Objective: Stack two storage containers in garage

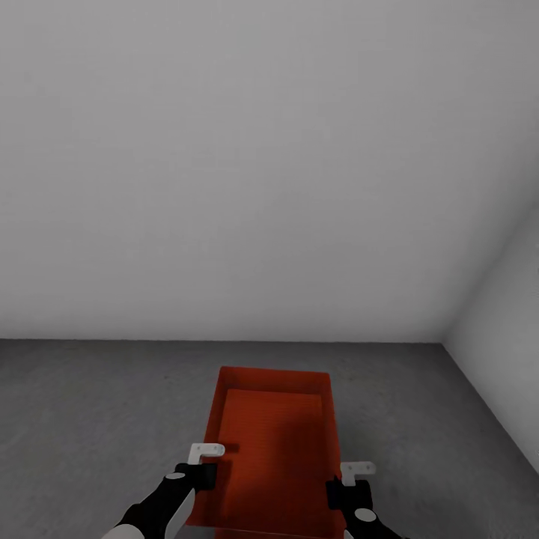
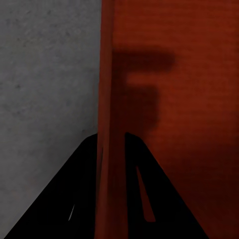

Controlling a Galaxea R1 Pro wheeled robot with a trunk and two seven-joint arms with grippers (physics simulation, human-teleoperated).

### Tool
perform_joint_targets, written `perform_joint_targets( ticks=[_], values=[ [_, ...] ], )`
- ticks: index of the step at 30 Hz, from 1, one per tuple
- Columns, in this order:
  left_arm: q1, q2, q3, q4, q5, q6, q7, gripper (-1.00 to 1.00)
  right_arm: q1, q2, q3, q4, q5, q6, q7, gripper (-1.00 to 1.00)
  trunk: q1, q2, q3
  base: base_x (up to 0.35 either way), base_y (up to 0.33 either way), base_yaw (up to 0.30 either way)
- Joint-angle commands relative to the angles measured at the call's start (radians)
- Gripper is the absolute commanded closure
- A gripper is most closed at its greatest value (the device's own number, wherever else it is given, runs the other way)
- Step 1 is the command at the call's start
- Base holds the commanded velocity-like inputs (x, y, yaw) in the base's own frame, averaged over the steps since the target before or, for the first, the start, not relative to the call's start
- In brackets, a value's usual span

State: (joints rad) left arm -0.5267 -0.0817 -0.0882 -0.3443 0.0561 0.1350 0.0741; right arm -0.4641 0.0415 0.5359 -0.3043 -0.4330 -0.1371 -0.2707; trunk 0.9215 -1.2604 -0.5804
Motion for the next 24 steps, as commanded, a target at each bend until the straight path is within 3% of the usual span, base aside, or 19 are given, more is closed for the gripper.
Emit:
perform_joint_targets(
  ticks=[1,10,24],
  values=[
    [-0.001,0.002,-0.006,-0.005,0.016,0.006,0.004,1.0,-0.001,-0.006,0.011,0.057,-0.015,-0.003,-0.002,1.0,0.0,-0.001,-0.001,0.0,0.0,-0.168],
    [-0.001,0.002,-0.006,-0.005,0.016,0.006,0.003,1.0,-0.001,-0.006,0.011,0.057,-0.015,-0.003,-0.002,1.0,0.0,-0.001,-0.001,0.0,0.0,-0.141],
    [-0.001,0.002,-0.006,-0.005,0.016,0.006,0.003,1.0,-0.001,-0.006,0.01,0.057,-0.015,-0.003,-0.002,1.0,0.0,-0.001,-0.001,0.0,0.0,-0.007]
  ],
)
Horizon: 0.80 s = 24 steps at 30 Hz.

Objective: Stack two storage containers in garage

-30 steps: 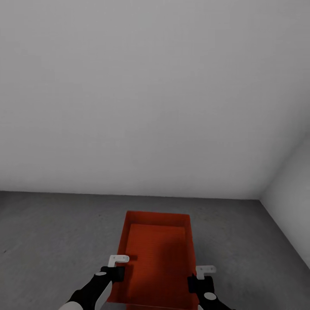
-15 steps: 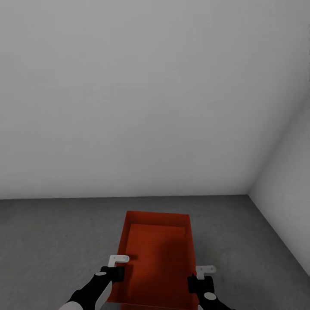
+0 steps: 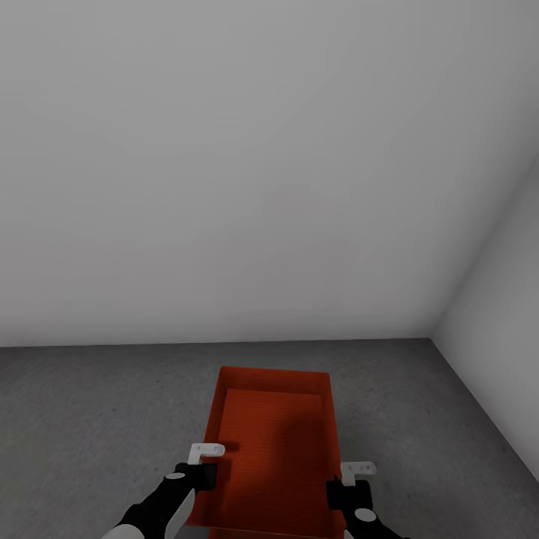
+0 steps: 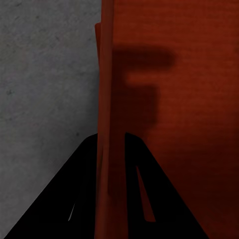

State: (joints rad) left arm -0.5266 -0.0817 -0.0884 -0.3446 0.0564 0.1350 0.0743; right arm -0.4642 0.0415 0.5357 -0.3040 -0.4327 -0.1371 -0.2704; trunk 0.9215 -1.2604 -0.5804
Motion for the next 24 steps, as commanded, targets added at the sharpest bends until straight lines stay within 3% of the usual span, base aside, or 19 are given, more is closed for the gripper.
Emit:
perform_joint_targets(
  ticks=[1,24],
  values=[
    [-0.001,0.002,-0.005,-0.005,0.016,0.006,0.003,1.0,-0.001,-0.006,0.01,0.057,-0.015,-0.002,-0.003,1.0,0.0,-0.001,-0.001,0.0,0.0,0.0],
    [-0.001,0.002,-0.005,-0.005,0.016,0.006,0.003,1.0,-0.001,-0.006,0.01,0.057,-0.016,-0.002,-0.003,1.0,0.0,-0.001,-0.001,0.0,0.0,0.0]
  ],
)
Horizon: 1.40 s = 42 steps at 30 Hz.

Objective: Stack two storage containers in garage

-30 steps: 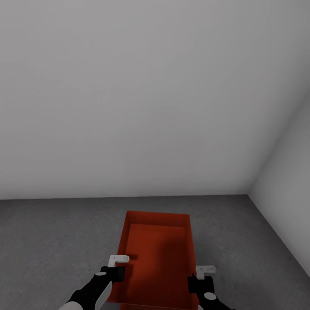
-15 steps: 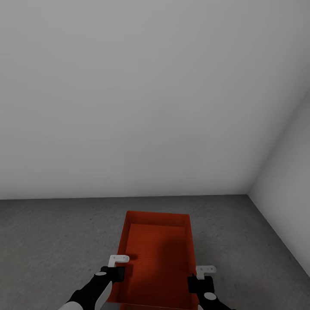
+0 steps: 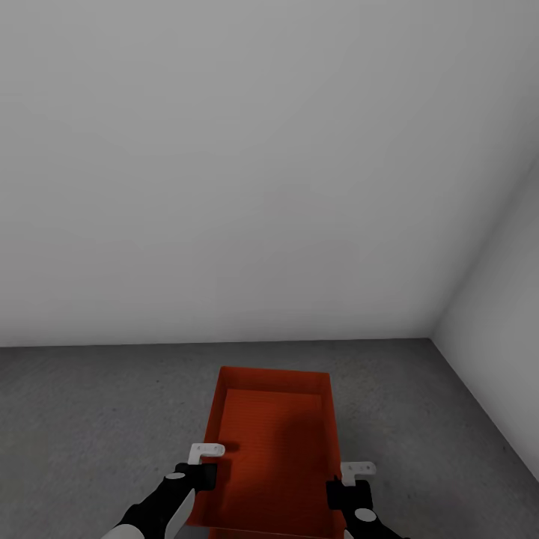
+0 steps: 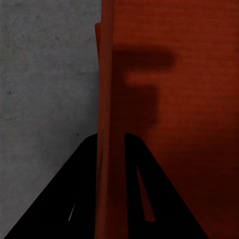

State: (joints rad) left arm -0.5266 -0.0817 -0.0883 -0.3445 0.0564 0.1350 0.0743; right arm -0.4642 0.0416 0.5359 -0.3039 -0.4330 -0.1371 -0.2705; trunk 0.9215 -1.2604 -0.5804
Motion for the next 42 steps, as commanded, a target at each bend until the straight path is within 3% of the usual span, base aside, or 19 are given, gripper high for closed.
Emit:
perform_joint_targets(
  ticks=[1,20,36,42],
  values=[
    [-0.001,0.002,-0.005,-0.005,0.016,0.006,0.003,1.0,-0.001,-0.006,0.01,0.057,-0.015,-0.002,-0.003,1.0,0.0,-0.001,-0.001,0.0,0.0,0.0],
    [-0.001,0.002,-0.005,-0.008,0.016,0.005,0.003,1.0,-0.001,-0.006,0.01,0.057,-0.015,-0.002,-0.003,1.0,0.0,-0.001,-0.001,-0.006,0.0,0.0],
    [-0.001,0.0,-0.005,-0.01,0.016,0.005,0.002,1.0,-0.001,-0.006,0.01,0.057,-0.015,-0.002,-0.003,1.0,0.0,-0.001,-0.001,-0.32,0.0,0.0],
    [-0.001,0.002,-0.005,-0.009,0.016,0.005,0.002,1.0,-0.001,-0.006,0.01,0.057,-0.015,-0.002,-0.003,1.0,0.0,-0.001,-0.001,-0.117,0.0,0.004]
  ],
)
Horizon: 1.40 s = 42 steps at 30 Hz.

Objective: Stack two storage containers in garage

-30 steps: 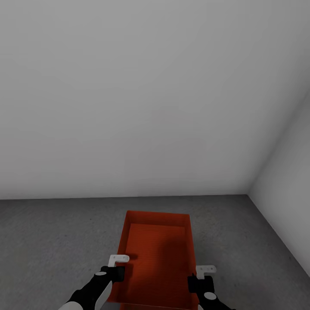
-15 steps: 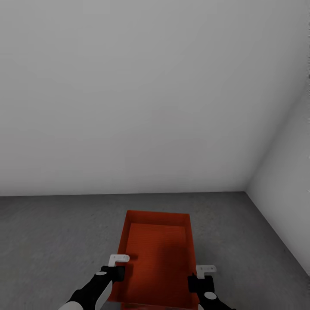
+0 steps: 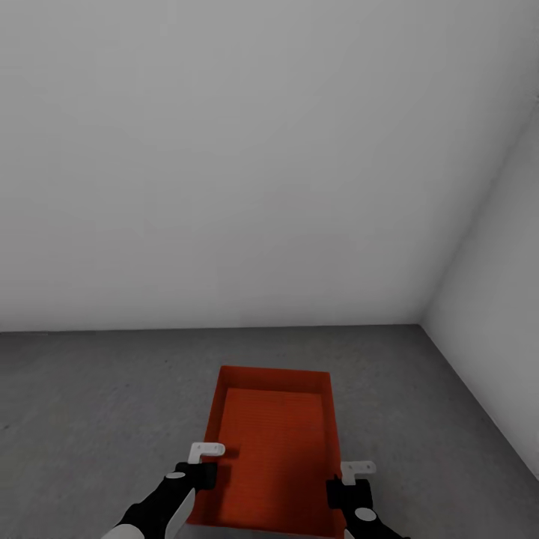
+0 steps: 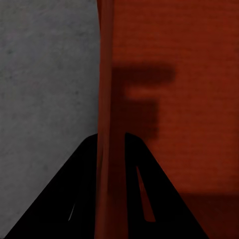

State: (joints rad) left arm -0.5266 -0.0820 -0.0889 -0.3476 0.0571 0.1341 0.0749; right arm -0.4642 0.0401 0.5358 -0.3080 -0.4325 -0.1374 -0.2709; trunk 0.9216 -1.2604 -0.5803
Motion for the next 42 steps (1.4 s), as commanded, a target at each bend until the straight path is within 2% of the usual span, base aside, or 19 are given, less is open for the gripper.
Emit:
perform_joint_targets(
  ticks=[1,13,28,36,42],
  values=[
    [-0.001,0.002,-0.005,-0.005,0.015,0.006,0.002,1.0,-0.001,-0.005,0.01,0.061,-0.015,-0.002,-0.002,1.0,0.0,-0.001,-0.001,-0.019,0.0,0.075],
    [-0.001,0.002,-0.005,-0.005,0.015,0.006,0.002,1.0,-0.001,-0.005,0.01,0.061,-0.015,-0.002,-0.002,1.0,0.0,-0.001,-0.001,-0.002,0.0,0.218],
    [-0.001,0.002,-0.005,-0.005,0.015,0.005,0.002,1.0,-0.001,-0.005,0.01,0.061,-0.015,-0.002,-0.002,1.0,0.0,-0.001,-0.001,0.008,0.0,0.008],
    [-0.001,0.004,-0.005,-0.005,0.015,0.004,0.002,1.0,-0.001,-0.005,0.01,0.061,-0.015,-0.002,-0.002,1.0,0.0,-0.001,-0.001,0.238,0.0,0.0],
    [-0.001,0.004,-0.005,-0.005,0.015,0.004,0.003,1.0,-0.001,-0.005,0.01,0.061,-0.015,-0.002,-0.002,1.0,0.0,-0.001,-0.001,0.054,0.0,0.0]
  ],
)
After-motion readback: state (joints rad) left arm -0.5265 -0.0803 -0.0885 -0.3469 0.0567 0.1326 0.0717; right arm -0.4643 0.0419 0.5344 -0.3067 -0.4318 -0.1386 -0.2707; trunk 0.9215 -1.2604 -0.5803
